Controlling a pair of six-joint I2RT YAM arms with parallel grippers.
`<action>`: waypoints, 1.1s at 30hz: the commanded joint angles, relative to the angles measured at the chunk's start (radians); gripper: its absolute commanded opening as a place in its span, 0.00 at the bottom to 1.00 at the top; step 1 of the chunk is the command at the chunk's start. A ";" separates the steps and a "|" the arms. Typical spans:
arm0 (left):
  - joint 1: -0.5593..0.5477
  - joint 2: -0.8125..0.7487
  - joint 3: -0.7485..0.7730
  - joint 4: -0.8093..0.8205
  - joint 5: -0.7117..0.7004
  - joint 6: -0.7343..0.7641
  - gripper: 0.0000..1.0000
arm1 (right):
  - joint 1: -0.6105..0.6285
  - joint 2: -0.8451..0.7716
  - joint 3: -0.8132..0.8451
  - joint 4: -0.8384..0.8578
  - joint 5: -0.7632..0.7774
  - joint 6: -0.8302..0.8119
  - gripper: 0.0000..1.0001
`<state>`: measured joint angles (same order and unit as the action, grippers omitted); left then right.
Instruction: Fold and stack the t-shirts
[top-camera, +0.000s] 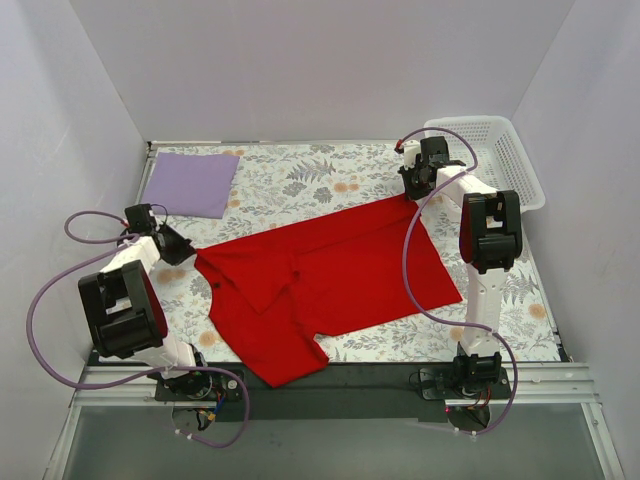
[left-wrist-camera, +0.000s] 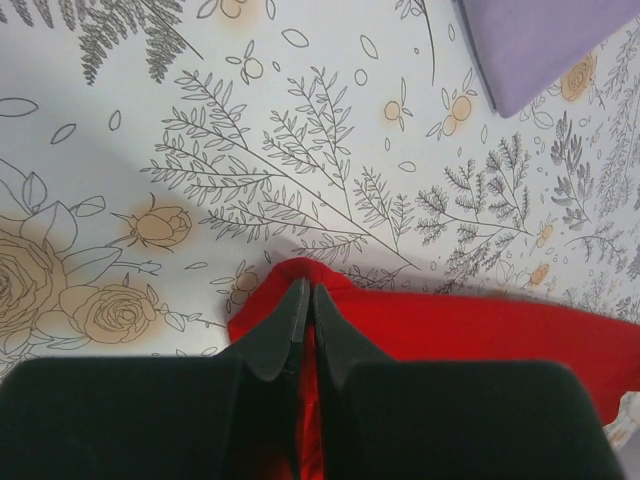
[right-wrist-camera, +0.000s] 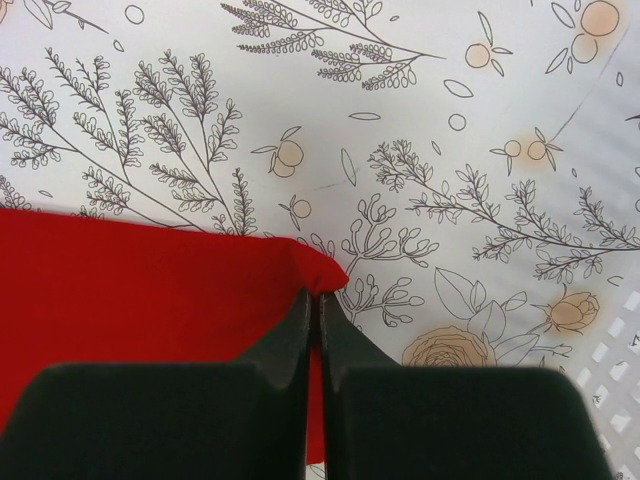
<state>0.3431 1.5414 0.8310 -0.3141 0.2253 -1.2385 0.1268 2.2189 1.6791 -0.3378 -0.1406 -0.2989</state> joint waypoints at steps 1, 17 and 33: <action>0.030 -0.032 0.016 0.038 -0.073 -0.009 0.00 | -0.015 0.051 -0.005 -0.021 0.046 -0.023 0.01; 0.076 -0.093 -0.029 0.061 0.061 -0.003 0.35 | -0.016 0.053 0.008 -0.021 0.009 -0.025 0.13; 0.076 -0.056 -0.064 0.046 0.098 0.069 0.33 | 0.017 -0.045 -0.001 -0.027 -0.050 -0.083 0.55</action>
<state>0.4171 1.4891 0.7738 -0.2722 0.3126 -1.2026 0.1207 2.2189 1.6794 -0.3233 -0.1680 -0.3584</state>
